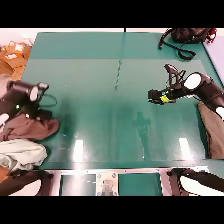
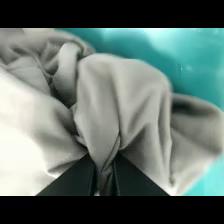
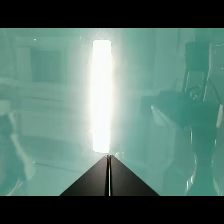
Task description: Fold the shirts.
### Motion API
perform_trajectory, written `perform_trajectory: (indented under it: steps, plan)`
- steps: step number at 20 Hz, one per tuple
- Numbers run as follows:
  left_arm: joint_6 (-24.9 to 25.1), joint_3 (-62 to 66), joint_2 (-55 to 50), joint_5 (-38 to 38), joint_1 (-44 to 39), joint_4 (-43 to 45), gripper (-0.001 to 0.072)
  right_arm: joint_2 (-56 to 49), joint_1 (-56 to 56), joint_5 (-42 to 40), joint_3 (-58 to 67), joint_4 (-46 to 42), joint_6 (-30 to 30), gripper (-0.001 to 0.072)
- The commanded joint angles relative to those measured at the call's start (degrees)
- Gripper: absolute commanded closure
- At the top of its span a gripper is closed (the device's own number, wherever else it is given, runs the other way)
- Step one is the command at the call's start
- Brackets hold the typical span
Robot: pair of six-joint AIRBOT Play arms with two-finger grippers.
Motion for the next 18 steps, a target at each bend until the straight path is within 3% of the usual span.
perform_trajectory:
  steps: [1,4,7,8,9,10,11,12,13,16,18]
  plan:
    - [2.82,17.33,0.07,-2.64,-9.7,-4.2,0.0688,-0.02,0.04,0.0,-0.02,0.02,0.04,0.0695]
    - [2.78,28.13,0.0,6.84,-19.78,-8.76,0.0688,-0.02,0.04,0.68,-0.02,0.07,0.04,0.0696]
    - [2.86,30.56,-2.86,15.87,-25.66,-14.27,0.0687,-0.02,0.04,0.94,0.0,1.84,0.07,0.0694]
    - [3.37,30.56,-4.98,17.57,-26.64,-17.0,0.0685,0.0,0.02,0.94,0.07,1.9,0.07,0.0645]
    - [4.07,30.56,-7.1,18.27,-27.19,-19.82,0.0683,0.0,0.02,1.16,0.22,1.9,0.07,0.0495]
    - [4.42,30.56,-9.4,18.27,-27.17,-22.86,0.045,0.0,0.0,1.88,0.55,1.86,0.04,0.038]
    - [4.24,30.56,-11.23,17.79,-26.95,-25.11,0.0109,0.0,-0.31,2.91,1.01,1.81,-0.02,0.0346]
    - [4.31,30.56,-12.61,16.44,-26.86,-25.51,0.0026,0.0,-0.9,4.24,1.62,1.81,-0.02,0.0305]
    - [4.31,30.56,-13.2,14.78,-26.88,-23.82,0.0022,0.0,-1.81,5.6,2.23,1.84,-0.02,0.0263]
    - [4.28,30.58,-12.74,8.92,-23.78,-17.7,0.0023,-0.13,-5.88,6.73,2.75,1.92,-0.07,0.0264]
    - [4.22,30.32,-13.05,4.55,-17.51,-19.19,0.0023,-1.01,-9.25,6.67,2.75,2.03,-0.09,0.0264]
